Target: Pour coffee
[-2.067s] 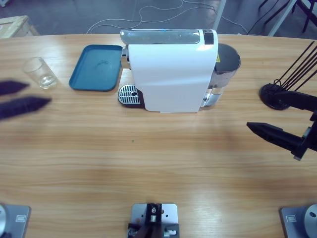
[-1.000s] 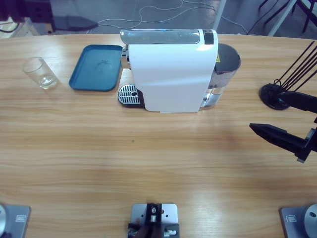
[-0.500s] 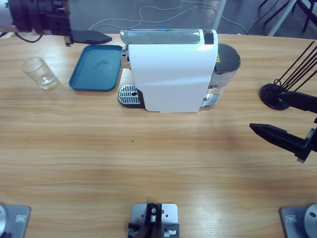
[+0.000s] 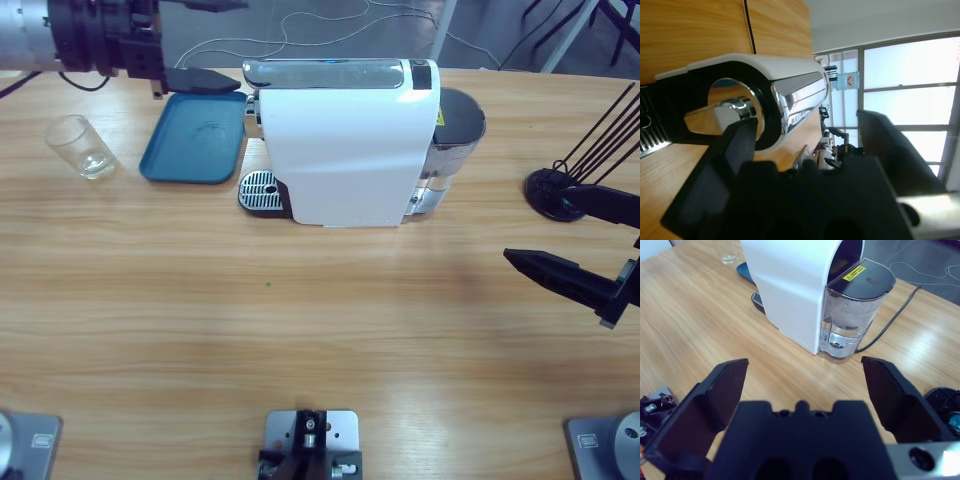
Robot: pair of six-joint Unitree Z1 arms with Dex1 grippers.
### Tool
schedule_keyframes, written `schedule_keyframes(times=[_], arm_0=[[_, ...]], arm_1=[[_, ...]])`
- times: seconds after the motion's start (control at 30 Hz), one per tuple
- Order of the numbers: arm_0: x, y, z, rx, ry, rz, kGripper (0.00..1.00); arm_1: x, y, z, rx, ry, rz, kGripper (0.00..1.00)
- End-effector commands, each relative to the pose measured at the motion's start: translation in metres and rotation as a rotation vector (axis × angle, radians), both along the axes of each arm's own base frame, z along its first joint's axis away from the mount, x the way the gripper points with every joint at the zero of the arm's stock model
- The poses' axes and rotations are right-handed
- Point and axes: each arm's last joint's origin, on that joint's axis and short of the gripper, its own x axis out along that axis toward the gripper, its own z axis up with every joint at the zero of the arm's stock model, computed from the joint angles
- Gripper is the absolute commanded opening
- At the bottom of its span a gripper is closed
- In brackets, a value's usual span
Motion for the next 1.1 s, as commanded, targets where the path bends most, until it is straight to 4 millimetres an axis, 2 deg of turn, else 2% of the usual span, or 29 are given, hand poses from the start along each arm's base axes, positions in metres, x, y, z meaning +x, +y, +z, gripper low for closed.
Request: schedule_keyframes(times=[0.03, 0.43, 0.63, 0.7, 0.73, 0.77, 0.87, 1.1], arm_0=[[0.020, -0.010, -0.015, -0.009, 0.039, -0.013, 0.815], [0.022, -0.016, -0.013, -0.024, 0.035, -0.038, 0.778], [0.015, -0.022, -0.004, -0.040, 0.027, -0.062, 0.401], [0.013, -0.022, -0.004, -0.040, 0.027, -0.066, 0.219], [0.012, -0.021, -0.003, -0.041, 0.025, -0.067, 0.061], [0.012, -0.021, -0.002, -0.042, 0.021, -0.068, 0.002], [0.011, -0.021, 0.010, -0.062, -0.030, -0.072, 0.000], [0.017, -0.028, 0.059, -0.138, -0.159, -0.132, 0.000]], arm_1=[[-0.003, -0.002, -0.010, -0.022, 0.014, 0.009, 1.000], [-0.003, -0.002, -0.010, -0.020, 0.013, 0.009, 1.000], [-0.003, -0.002, -0.010, -0.022, 0.012, 0.010, 1.000], [-0.003, -0.002, -0.010, -0.023, 0.012, 0.009, 1.000], [-0.003, -0.002, -0.010, -0.022, 0.012, 0.009, 1.000], [-0.003, -0.002, -0.010, -0.022, 0.012, 0.009, 1.000], [-0.003, -0.002, -0.010, -0.021, 0.011, 0.009, 1.000], [-0.003, -0.002, -0.010, -0.021, 0.010, 0.009, 1.000]])
